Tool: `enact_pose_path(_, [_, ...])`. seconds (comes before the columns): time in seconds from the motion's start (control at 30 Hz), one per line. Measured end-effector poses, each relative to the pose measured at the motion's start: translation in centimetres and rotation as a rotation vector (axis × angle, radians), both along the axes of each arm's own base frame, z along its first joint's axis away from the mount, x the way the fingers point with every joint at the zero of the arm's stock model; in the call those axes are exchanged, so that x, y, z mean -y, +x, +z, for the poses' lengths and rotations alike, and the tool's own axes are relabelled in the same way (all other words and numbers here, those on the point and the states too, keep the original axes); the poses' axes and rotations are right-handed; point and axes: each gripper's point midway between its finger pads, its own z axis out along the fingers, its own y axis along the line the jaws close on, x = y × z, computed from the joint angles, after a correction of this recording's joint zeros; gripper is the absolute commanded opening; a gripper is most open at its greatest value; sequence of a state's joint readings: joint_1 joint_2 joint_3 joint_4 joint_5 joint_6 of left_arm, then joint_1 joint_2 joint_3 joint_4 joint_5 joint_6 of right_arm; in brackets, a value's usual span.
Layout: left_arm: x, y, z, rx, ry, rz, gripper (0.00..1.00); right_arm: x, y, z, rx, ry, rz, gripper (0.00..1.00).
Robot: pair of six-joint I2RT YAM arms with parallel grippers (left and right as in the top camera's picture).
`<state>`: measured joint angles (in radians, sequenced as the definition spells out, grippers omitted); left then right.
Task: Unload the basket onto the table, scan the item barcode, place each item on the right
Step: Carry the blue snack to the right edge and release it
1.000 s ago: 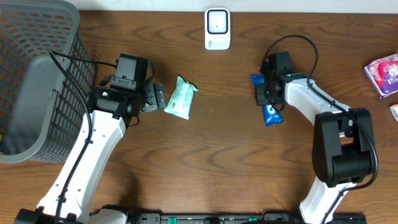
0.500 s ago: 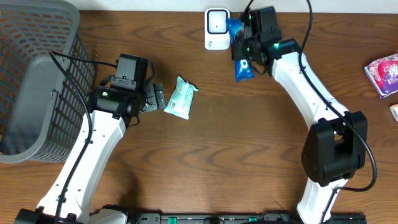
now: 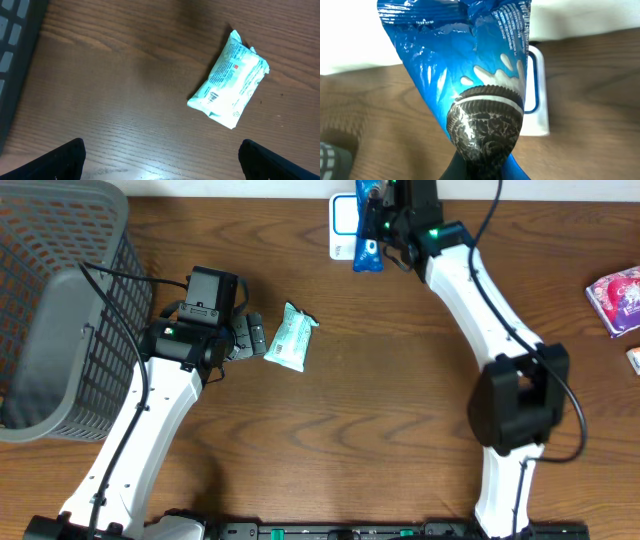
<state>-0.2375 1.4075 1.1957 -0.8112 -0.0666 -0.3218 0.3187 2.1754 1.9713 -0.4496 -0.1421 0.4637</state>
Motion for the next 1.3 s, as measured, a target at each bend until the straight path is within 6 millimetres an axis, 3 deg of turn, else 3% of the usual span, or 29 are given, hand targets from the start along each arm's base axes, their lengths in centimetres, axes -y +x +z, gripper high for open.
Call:
enact_pose_path(0.17, [0.0,0.0,0.0,0.000,0.000,0.000,0.98,-0.9,1.8,-4.1,-0.090,0.010,-0.011,0.01])
enact_pose_path(0.27, [0.0,0.0,0.0,0.000,0.000,0.000,0.98,-1.0,1.8,-7.5,-0.162,-0.004,-0.015,0.01])
enact_pose_path(0.37, [0.0,0.0,0.0,0.000,0.000,0.000,0.98,-0.9,1.5,-9.0,-0.197,-0.018,-0.014,0.01])
enact_pose_path(0.43, [0.0,0.0,0.0,0.000,0.000,0.000,0.98,-0.7,1.4,-8.6,-0.203,-0.028,-0.011,0.01])
enact_pose_path(0.53, [0.0,0.0,0.0,0.000,0.000,0.001,0.98,-0.1,1.6,-6.2,-0.192,-0.044,-0.014,0.01])
enact_pose_path(0.63, [0.0,0.0,0.0,0.000,0.000,0.000,0.98,2.3,1.6,-3.4,-0.187,-0.088,-0.051,0.01])
enact_pose_path(0.77, [0.0,0.0,0.0,0.000,0.000,0.000,0.98,9.6,1.0,0.0,-0.211,-0.196,-0.187,0.01])
enact_pose_path(0.9, [0.0,0.0,0.0,0.000,0.000,0.000,0.98,19.5,-1.4,1.4,-0.296,-0.330,-0.371,0.01])
enact_pose_path(0.93, [0.0,0.0,0.0,0.000,0.000,0.000,0.98,22.7,-2.4,1.3,-0.334,-0.373,-0.430,0.01])
enact_pose_path(1.0, [0.0,0.0,0.0,0.000,0.000,0.000,0.98,26.6,-3.8,0.9,-0.391,-0.424,-0.503,0.01])
enact_pose_path(1.07, [0.0,0.0,0.0,0.000,0.000,0.000,0.98,32.3,-5.7,0.5,-0.456,-0.484,-0.615,0.01])
enact_pose_path(1.3, [0.0,0.0,0.0,0.000,0.000,0.000,0.98,43.2,-10.8,-1.6,-0.609,-0.538,-0.818,0.01])
